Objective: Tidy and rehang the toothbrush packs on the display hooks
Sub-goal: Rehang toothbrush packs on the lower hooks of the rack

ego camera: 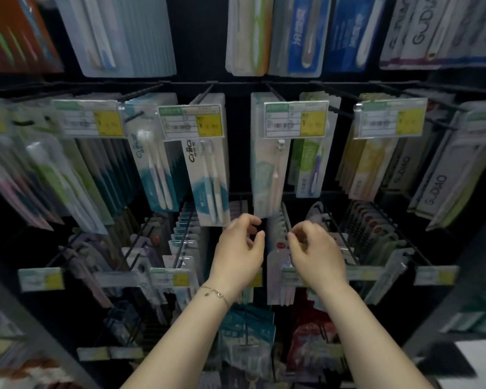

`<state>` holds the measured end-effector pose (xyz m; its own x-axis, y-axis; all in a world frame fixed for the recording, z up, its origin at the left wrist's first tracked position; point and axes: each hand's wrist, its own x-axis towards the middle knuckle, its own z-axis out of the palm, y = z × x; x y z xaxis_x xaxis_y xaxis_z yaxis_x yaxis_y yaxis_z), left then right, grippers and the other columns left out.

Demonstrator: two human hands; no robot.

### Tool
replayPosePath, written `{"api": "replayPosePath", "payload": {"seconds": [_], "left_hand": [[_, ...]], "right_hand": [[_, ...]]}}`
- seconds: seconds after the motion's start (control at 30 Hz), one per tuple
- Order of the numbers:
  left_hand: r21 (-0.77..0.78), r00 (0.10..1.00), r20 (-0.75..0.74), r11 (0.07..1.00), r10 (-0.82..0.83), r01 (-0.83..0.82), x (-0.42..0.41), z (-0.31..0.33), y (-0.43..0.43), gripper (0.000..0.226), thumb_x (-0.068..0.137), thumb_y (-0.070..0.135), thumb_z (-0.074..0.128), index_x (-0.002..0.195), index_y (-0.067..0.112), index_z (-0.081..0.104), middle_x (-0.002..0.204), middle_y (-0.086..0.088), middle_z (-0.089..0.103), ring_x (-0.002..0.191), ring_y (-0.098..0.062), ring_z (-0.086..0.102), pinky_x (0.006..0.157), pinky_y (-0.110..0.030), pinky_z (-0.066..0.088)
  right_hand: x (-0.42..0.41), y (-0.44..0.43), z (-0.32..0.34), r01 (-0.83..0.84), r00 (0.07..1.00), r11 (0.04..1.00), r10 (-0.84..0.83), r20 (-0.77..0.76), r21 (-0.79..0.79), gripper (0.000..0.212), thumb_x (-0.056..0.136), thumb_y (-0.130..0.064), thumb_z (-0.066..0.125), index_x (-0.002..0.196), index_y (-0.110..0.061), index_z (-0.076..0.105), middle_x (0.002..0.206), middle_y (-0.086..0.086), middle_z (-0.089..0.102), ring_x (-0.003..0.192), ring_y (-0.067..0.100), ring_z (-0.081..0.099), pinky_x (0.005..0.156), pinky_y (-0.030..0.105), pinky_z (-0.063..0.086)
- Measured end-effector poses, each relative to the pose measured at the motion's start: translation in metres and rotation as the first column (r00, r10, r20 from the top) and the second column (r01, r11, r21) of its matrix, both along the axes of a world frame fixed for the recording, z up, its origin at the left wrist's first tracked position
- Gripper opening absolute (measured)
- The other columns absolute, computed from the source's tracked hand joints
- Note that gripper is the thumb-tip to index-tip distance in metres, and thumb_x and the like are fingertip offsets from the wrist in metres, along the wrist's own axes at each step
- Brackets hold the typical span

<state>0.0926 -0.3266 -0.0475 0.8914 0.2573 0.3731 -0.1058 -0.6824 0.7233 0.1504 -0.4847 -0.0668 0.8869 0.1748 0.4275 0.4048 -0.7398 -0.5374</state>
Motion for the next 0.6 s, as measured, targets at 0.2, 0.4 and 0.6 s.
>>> {"api": "replayPosePath", "payload": {"seconds": [0.2,0.4,0.6], "left_hand": [[0.309,0.997,0.036,0.95,-0.066,0.052,-0.017,-0.031,-0.005,0.017,0.096,0.028,0.057,0.111,0.02,0.06,0.101,0.004,0.061,0.096,-0.018,0.058,0.079,-0.041,0.052],[0.444,0.994,0.035,0.892,-0.105,0.078,-0.034,-0.055,-0.011,0.014,0.092,0.029,0.056,0.103,0.02,0.058,0.093,0.004,0.056,0.09,-0.021,0.057,0.074,-0.041,0.049],[0.475,0.989,-0.027,0.868,-0.147,0.142,-0.047,-0.087,-0.013,0.018,0.09,0.032,0.05,0.1,0.02,0.058,0.093,0.002,0.057,0.087,-0.023,0.058,0.072,-0.042,0.05]], "right_hand": [[-0.032,-0.003,-0.021,0.068,0.986,0.972,-0.031,0.162,-0.227,0.014,0.09,-0.031,0.06,0.089,-0.017,0.059,0.084,0.0,0.055,0.082,0.023,0.059,0.06,0.033,0.044],[-0.06,-0.008,-0.045,0.142,0.975,0.963,-0.097,0.198,-0.229,0.014,0.086,-0.027,0.064,0.088,-0.013,0.06,0.082,0.002,0.055,0.08,0.026,0.058,0.063,0.04,0.051],[-0.082,-0.01,-0.069,0.169,0.977,0.956,-0.131,0.167,-0.239,0.015,0.081,-0.026,0.068,0.083,-0.014,0.059,0.08,0.002,0.055,0.076,0.026,0.059,0.061,0.039,0.05]]}}
